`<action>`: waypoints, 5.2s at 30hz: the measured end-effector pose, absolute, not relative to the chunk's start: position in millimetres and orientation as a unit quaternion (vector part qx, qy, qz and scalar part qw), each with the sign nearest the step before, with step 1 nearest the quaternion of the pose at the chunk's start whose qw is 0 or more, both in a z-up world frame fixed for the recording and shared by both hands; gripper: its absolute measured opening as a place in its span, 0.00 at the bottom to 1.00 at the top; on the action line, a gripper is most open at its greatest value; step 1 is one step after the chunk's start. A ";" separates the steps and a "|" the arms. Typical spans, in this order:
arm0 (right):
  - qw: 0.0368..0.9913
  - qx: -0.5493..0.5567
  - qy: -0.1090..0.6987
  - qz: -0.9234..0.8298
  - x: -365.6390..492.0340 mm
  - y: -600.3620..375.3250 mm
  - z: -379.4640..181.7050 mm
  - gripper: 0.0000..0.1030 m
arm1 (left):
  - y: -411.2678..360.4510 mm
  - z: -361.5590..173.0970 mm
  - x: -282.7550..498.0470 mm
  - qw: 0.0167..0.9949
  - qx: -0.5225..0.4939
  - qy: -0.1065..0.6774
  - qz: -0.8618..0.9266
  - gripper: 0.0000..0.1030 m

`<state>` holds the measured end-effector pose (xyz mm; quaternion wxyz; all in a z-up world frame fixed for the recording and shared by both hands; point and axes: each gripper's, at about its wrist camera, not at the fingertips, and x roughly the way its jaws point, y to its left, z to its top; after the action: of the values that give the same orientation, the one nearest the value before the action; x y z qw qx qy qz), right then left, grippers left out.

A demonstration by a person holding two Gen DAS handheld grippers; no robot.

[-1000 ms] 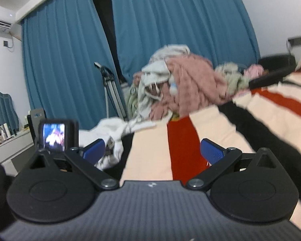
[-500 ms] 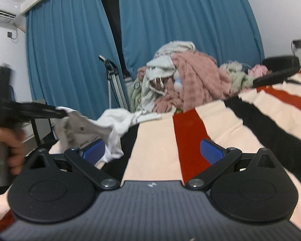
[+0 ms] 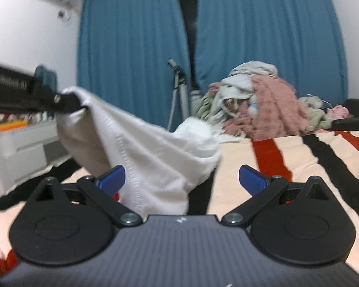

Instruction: Fold clothes

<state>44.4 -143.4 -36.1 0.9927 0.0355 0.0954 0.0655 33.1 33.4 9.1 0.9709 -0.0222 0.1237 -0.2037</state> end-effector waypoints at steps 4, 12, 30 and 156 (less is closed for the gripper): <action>0.988 0.015 0.123 0.095 59.6 -122.9 -51.8 1.00 | 42.9 -4.0 27.8 0.971 -0.041 0.120 -0.202 0.04; 0.992 0.056 0.109 0.011 95.2 -147.7 -64.0 1.00 | 51.6 -19.3 48.0 0.972 -0.063 0.132 -0.183 0.04; 0.976 0.057 0.136 -0.158 97.1 -196.2 -57.5 1.00 | 65.3 -26.0 48.4 0.948 -0.165 0.176 -0.209 0.04; 0.976 -0.077 -0.034 -0.202 119.7 -266.0 360.8 1.00 | -11.3 315.7 168.1 0.996 -0.080 -0.013 0.030 1.00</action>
<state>119.7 -266.0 360.8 0.9757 -0.0773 -0.0336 -0.2023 168.1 -11.3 315.7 0.9963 -0.0797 -0.0130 0.0298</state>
